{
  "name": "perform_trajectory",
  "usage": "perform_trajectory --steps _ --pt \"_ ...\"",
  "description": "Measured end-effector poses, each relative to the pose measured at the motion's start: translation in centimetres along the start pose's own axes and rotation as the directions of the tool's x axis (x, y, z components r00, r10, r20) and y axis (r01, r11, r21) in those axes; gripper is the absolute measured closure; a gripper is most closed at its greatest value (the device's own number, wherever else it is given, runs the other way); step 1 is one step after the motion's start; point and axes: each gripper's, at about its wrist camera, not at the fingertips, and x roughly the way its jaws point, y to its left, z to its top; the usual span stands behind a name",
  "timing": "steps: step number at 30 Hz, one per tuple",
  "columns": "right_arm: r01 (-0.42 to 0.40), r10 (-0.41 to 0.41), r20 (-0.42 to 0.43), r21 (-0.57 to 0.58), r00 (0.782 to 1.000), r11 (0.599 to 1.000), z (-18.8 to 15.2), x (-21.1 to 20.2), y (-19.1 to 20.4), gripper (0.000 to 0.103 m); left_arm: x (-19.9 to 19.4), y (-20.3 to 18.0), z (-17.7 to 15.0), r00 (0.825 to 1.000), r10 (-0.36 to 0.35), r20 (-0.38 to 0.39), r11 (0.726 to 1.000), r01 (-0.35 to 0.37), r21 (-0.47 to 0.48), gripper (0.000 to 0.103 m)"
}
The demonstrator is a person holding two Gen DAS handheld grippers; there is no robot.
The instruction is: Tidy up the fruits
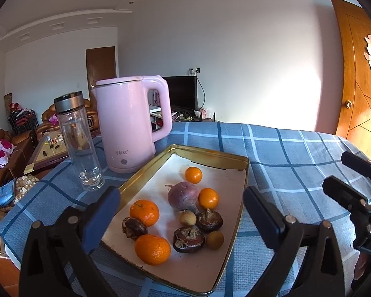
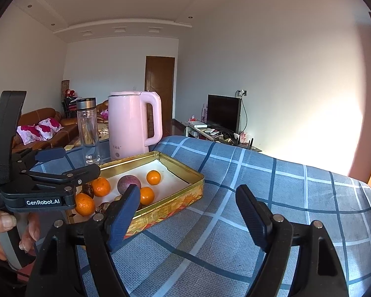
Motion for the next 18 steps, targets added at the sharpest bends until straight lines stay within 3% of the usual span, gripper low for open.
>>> perform_trajectory --steps 18 --pt "0.029 -0.029 0.027 0.019 0.999 0.999 -0.1 -1.4 -1.1 0.022 -1.0 -1.8 0.1 0.999 -0.029 0.019 0.998 0.028 0.055 0.0"
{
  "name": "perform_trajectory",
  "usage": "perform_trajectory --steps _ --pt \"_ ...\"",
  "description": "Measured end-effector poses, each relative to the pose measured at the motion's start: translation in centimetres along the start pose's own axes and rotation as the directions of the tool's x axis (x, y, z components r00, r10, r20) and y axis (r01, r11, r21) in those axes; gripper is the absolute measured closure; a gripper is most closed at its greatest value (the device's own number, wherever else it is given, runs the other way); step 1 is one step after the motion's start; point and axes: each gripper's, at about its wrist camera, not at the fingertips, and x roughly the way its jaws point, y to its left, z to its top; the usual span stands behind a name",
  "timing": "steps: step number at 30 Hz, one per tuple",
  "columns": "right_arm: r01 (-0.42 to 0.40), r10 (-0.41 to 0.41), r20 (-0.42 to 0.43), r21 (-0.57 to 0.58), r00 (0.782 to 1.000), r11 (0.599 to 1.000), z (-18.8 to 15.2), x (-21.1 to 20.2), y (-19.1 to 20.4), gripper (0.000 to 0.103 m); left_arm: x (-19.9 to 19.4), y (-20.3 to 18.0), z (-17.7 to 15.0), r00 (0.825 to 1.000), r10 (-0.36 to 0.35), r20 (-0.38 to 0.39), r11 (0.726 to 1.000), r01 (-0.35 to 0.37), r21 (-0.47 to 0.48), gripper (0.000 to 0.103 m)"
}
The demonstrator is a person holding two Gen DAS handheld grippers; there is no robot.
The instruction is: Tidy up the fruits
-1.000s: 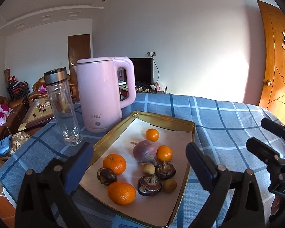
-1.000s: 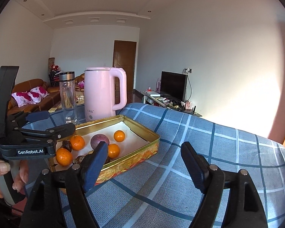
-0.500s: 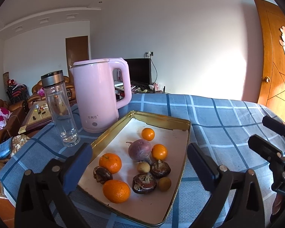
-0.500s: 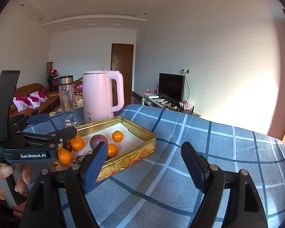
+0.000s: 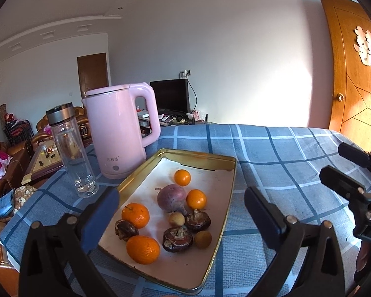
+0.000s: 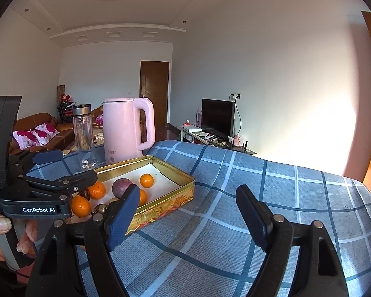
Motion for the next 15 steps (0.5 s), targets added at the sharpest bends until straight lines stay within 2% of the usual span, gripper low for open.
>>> perform_trajectory --steps 8,15 --pt "0.009 -0.009 0.0 0.01 1.0 1.0 -0.4 -0.4 -0.5 0.022 0.5 -0.5 -0.2 1.0 0.012 -0.029 1.0 -0.012 0.013 0.0" --pt "0.015 -0.015 -0.007 0.023 1.0 1.0 -0.7 -0.7 -1.1 0.022 0.0 -1.2 -0.2 1.0 0.004 -0.012 0.999 -0.004 0.038 0.0"
